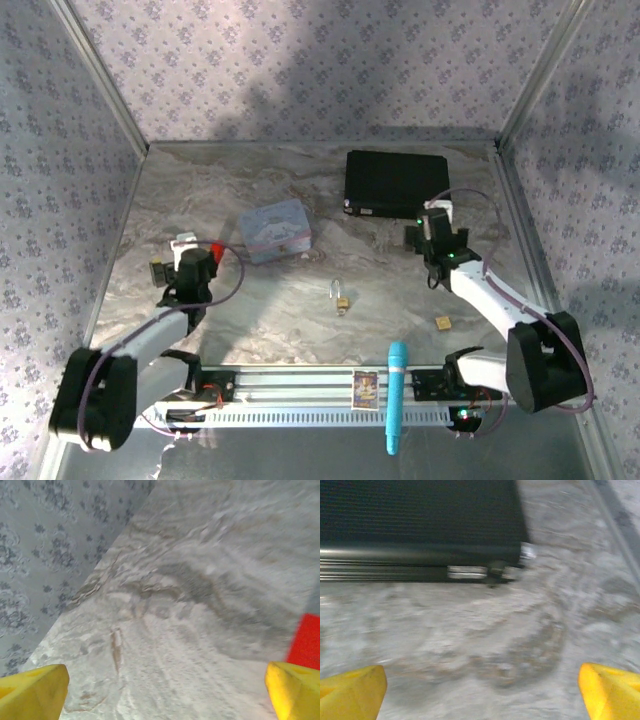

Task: Unlock a padlock with a key

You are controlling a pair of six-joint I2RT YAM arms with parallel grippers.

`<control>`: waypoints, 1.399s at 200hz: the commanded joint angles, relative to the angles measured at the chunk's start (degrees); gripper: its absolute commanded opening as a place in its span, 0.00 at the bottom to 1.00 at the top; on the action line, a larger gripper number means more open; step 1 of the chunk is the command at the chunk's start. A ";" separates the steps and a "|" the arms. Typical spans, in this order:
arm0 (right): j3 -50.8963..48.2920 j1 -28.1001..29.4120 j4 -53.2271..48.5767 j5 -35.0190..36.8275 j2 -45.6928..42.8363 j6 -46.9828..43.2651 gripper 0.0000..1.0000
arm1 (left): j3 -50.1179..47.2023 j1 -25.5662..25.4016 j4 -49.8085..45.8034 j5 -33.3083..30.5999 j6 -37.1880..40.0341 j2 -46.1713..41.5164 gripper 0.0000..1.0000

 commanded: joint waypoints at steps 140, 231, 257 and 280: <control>-17.01 -16.41 54.87 -17.60 16.49 -9.60 0.98 | 4.93 12.58 29.55 29.44 -0.37 20.81 1.00; -15.02 -15.59 50.40 -17.28 16.47 -10.65 0.99 | 8.33 11.46 28.35 29.92 1.63 26.08 1.00; -14.97 -15.47 50.40 -17.29 16.47 -10.66 0.99 | 8.35 11.29 28.41 29.58 1.75 26.07 1.00; -14.92 -15.56 50.35 -17.34 16.50 -10.61 0.99 | 8.35 11.26 28.44 29.62 1.70 26.14 1.00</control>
